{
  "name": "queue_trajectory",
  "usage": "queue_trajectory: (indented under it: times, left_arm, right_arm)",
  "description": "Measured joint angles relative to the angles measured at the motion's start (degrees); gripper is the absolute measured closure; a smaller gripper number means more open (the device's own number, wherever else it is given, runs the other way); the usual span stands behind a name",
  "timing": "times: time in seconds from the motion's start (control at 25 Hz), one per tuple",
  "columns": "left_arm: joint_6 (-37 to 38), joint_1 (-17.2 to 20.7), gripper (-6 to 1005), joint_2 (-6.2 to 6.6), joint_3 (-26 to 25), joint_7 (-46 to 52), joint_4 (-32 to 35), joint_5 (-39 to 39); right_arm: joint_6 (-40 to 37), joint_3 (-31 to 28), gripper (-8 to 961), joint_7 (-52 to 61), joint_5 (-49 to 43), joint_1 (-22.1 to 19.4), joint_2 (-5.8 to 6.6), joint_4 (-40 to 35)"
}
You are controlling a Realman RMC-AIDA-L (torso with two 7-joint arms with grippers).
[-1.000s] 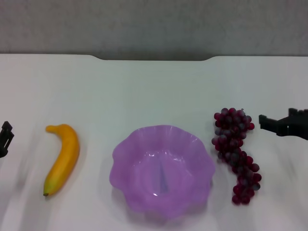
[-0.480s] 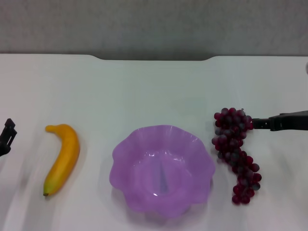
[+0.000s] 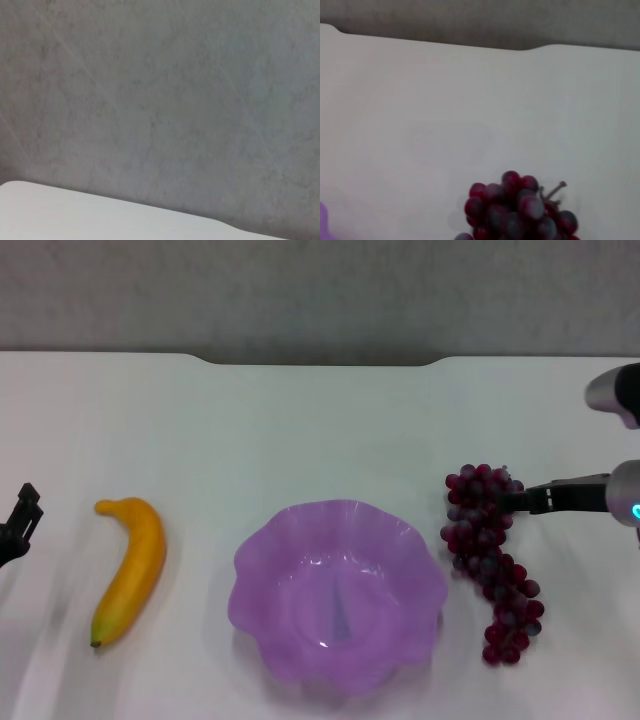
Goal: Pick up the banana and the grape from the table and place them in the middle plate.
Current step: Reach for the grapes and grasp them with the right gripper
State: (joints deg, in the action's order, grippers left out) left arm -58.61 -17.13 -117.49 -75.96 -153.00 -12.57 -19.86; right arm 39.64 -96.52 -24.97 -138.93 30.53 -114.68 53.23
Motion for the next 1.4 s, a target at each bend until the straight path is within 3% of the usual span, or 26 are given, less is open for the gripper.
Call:
queue_trajectory:
  times: [0.68,1.4]
  left_arm:
    - [-0.02,-0.24,325,-0.02,0.12,-0.02,-0.08,0.00]
    - [-0.01,-0.17,325,-0.02,0.64,-0.01,-0.18,-0.01]
  right_arm:
    - [-7.14,10.44,73,-2.40,9.37,2.02,-0.11,-7.02]
    - [-8.25,12.39,84,-2.37,10.06,2.16,-0.03,-10.52]
